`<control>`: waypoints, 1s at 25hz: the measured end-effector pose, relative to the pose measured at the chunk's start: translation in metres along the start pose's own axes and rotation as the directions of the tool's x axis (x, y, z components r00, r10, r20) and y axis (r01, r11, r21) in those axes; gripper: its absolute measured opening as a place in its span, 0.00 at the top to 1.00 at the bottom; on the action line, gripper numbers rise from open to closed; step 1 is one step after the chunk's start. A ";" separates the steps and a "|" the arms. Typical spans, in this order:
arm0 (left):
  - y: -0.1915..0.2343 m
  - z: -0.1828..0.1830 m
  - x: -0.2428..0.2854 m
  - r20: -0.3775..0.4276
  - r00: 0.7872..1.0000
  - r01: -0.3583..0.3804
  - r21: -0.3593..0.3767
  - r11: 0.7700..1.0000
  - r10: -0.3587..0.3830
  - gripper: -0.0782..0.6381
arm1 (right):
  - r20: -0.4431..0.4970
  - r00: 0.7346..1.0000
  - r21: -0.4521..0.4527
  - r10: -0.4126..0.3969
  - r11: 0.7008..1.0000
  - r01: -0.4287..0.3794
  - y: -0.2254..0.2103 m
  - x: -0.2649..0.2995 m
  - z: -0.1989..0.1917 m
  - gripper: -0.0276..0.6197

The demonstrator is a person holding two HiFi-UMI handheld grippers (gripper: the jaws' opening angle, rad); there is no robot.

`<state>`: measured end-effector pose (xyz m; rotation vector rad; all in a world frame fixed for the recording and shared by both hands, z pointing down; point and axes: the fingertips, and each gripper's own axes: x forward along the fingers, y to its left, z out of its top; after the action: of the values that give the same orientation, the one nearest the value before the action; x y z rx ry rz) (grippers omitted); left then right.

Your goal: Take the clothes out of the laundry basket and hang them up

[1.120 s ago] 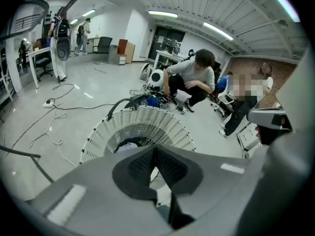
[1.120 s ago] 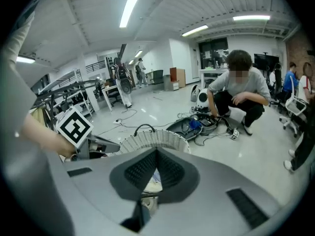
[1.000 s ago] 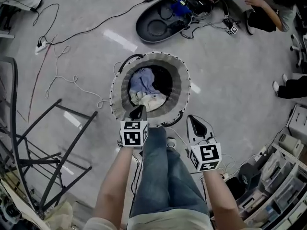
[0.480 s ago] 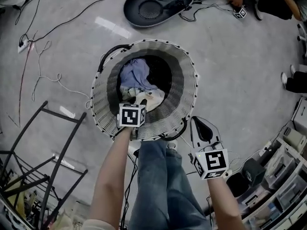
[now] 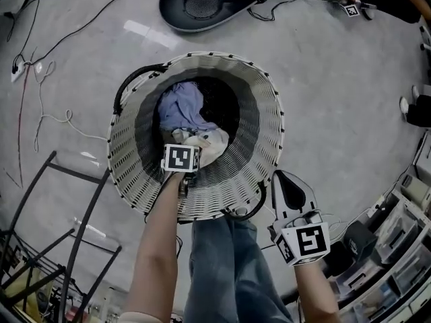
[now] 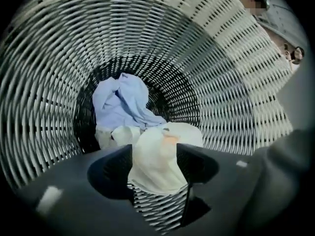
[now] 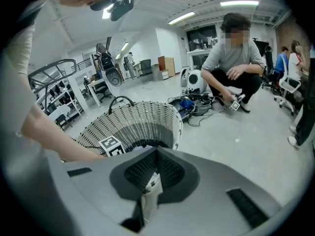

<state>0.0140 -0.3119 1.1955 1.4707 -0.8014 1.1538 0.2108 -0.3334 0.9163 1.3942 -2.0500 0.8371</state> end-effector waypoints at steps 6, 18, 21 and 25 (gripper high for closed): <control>0.013 -0.017 0.006 -0.074 0.997 -0.030 -0.082 0.996 0.024 0.77 | -0.001 1.000 0.024 -0.009 1.000 0.009 -0.002 0.006 -0.006 0.95; -0.059 0.034 -0.121 0.327 0.936 0.175 -0.126 0.976 -0.126 0.87 | 0.048 0.998 -0.011 0.030 1.000 -0.029 0.025 -0.035 0.038 0.95; -0.075 0.031 -0.164 0.403 0.909 0.164 -0.124 0.979 -0.101 0.87 | 0.051 0.998 -0.033 0.040 0.999 -0.039 0.033 -0.057 0.047 0.95; -0.096 0.018 -0.218 0.493 0.867 0.146 -0.107 0.983 -0.075 0.87 | 0.059 0.996 -0.062 0.064 0.996 -0.060 0.045 -0.090 0.059 0.95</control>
<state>0.0393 -0.3287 0.9587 1.6883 -1.1009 0.6216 0.1945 -0.3087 0.8035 1.3451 -2.1569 0.7602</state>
